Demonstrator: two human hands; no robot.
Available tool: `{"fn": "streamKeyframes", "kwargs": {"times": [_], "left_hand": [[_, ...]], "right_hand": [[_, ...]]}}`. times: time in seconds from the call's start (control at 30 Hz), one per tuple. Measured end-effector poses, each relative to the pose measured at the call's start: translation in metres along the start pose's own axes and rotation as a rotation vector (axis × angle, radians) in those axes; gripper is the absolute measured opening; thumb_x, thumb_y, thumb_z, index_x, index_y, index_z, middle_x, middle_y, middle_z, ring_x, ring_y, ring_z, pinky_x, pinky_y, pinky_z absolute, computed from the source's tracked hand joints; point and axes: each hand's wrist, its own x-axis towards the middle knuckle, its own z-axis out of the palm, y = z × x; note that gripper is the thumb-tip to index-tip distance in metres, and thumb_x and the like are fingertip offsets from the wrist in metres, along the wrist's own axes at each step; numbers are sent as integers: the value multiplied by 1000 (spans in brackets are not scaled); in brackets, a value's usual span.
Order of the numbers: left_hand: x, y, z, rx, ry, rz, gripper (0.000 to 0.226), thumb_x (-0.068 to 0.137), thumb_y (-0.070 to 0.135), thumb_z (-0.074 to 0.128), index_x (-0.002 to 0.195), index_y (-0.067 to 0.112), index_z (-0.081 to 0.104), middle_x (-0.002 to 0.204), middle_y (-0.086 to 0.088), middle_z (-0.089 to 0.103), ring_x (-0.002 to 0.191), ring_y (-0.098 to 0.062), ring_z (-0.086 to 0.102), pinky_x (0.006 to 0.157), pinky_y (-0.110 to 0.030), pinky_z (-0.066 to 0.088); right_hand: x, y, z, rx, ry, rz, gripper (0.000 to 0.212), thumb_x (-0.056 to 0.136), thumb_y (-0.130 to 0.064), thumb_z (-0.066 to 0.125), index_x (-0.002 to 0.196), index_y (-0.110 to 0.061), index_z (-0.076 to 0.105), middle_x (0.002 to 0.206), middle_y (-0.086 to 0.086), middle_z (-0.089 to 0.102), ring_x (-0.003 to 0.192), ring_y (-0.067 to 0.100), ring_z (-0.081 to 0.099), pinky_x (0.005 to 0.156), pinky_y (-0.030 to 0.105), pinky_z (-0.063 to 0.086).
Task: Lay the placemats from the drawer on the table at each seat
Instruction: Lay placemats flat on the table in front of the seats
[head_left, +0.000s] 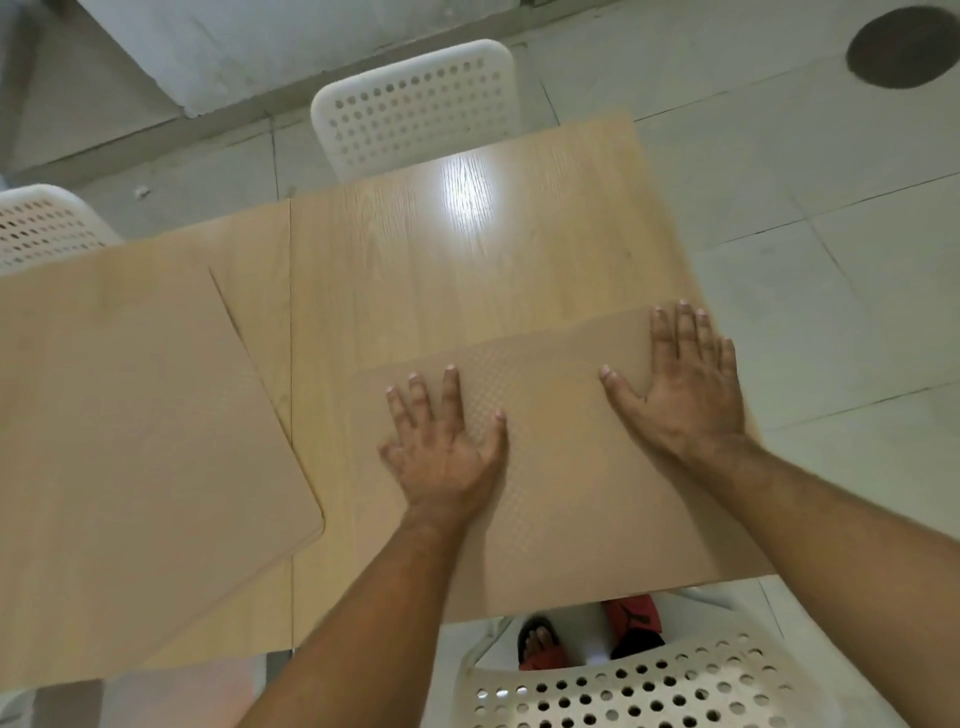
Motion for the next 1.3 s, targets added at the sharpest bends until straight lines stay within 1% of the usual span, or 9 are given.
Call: {"fn": "streamKeyframes", "kwargs": {"times": [0.23, 0.33, 0.5, 0.7, 0.93, 1.03, 1.17, 1.23, 1.3], "left_hand": [[1, 4, -4, -43, -9, -7, 82, 89, 79, 21, 156, 43, -9, 168, 0, -13, 153, -26, -17, 117, -64, 8], [-8, 4, -17, -100, 11, -14, 82, 91, 76, 27, 157, 40, -4, 168, -2, -7, 154, -26, -8, 118, -61, 12], [-61, -26, -34, -174, 136, -108, 74, 94, 69, 32, 156, 33, 18, 166, -3, 10, 152, -25, 8, 116, -57, 21], [-128, -117, -41, -168, 198, -238, 65, 94, 61, 35, 149, 27, 34, 160, -6, 25, 147, -29, 21, 109, -56, 35], [-160, -252, -61, -123, 141, -335, 64, 95, 48, 46, 152, 23, 30, 163, -9, 15, 150, -30, 12, 109, -54, 34], [-153, -311, -75, -63, 65, -322, 66, 97, 43, 47, 156, 24, 23, 167, -11, 5, 153, -32, 5, 113, -54, 28], [-134, -377, -87, -28, -113, -287, 72, 98, 47, 52, 158, 30, 16, 168, -6, 0, 154, -31, 0, 115, -58, 21], [-126, -399, -90, -44, -178, -227, 73, 97, 47, 56, 157, 32, 18, 168, -3, 3, 154, -29, 4, 116, -57, 21], [-118, -412, -93, -24, -173, -157, 72, 95, 45, 61, 155, 32, 25, 167, -4, 12, 151, -29, 16, 113, -52, 28]], "right_hand": [[1, -4, -13, 6, 0, -33, 103, 84, -82, 15, 160, -13, 5, 167, 14, -1, 154, 28, -4, 124, 45, 1], [-13, -42, -23, 53, -10, -233, 98, 85, -78, 17, 159, -15, 5, 167, 14, 0, 154, 27, -3, 124, 43, 0], [-70, -126, -24, 125, -173, -510, 86, 91, -69, 25, 160, -21, 7, 168, 11, 3, 154, 26, 1, 124, 41, 5], [-139, -212, -8, 51, -293, -682, 74, 98, -60, 28, 159, -25, 6, 167, 9, 8, 154, 26, 3, 124, 42, 7], [-208, -312, 23, -29, -330, -734, 69, 99, -55, 34, 157, -22, 18, 165, 12, 19, 152, 28, 14, 121, 43, 14], [-229, -345, 38, -44, -335, -702, 68, 99, -54, 35, 157, -22, 20, 164, 12, 20, 152, 29, 15, 122, 42, 16], [-246, -376, 54, -82, -338, -718, 66, 99, -51, 36, 157, -22, 21, 164, 13, 20, 152, 29, 15, 122, 41, 15], [-252, -387, 62, -84, -334, -729, 65, 99, -50, 37, 156, -22, 22, 164, 13, 21, 152, 29, 15, 122, 40, 14], [-255, -396, 67, -97, -335, -741, 64, 99, -50, 38, 155, -23, 23, 164, 12, 22, 152, 29, 16, 122, 40, 14]]}}
